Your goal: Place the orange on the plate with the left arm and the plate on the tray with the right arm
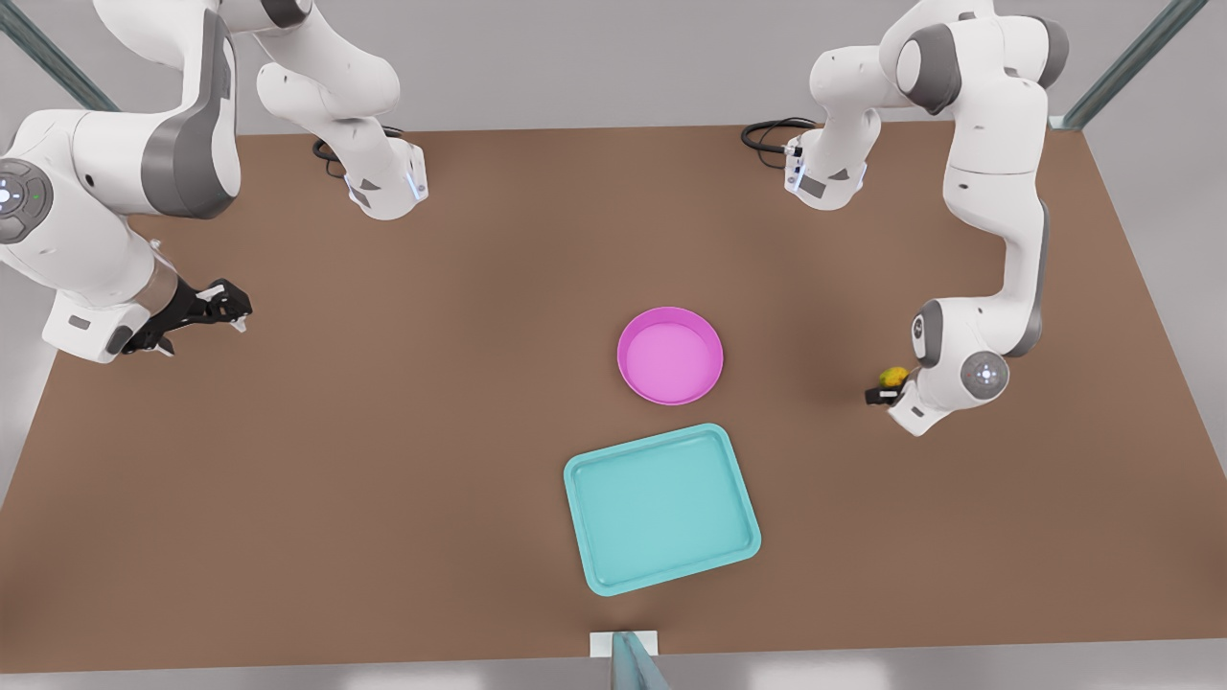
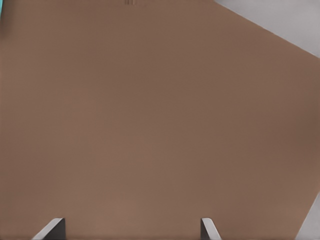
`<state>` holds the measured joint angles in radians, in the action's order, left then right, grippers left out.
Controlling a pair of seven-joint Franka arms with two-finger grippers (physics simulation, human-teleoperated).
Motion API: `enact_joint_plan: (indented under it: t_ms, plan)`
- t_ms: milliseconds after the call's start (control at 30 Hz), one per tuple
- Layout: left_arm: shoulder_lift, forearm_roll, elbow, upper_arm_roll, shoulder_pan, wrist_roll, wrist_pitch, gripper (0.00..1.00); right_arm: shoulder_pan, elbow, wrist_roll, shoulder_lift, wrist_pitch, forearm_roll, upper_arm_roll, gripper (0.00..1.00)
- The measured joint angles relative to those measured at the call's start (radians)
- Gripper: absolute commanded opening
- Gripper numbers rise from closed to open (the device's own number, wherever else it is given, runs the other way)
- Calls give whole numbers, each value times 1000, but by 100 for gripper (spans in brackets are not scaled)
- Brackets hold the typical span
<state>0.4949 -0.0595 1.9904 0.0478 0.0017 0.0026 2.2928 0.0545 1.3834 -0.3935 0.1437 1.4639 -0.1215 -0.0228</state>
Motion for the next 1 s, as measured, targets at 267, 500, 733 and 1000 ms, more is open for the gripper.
enact_joint_plan:
  t_ms: [267,500,733,1000]
  plan:
    - [-11,0,18,2,1,2,8,100,-1,1,-13,5,3,0,0,100]
    - [-25,0,51,12,6,3,-1,100,-1,1,-21,7,4,0,0,100]
    - [3,0,64,21,12,4,8,100,-1,2,-26,10,4,0,0,100]
    - [25,-1,64,21,12,5,14,73,-1,1,-30,11,2,0,0,100]
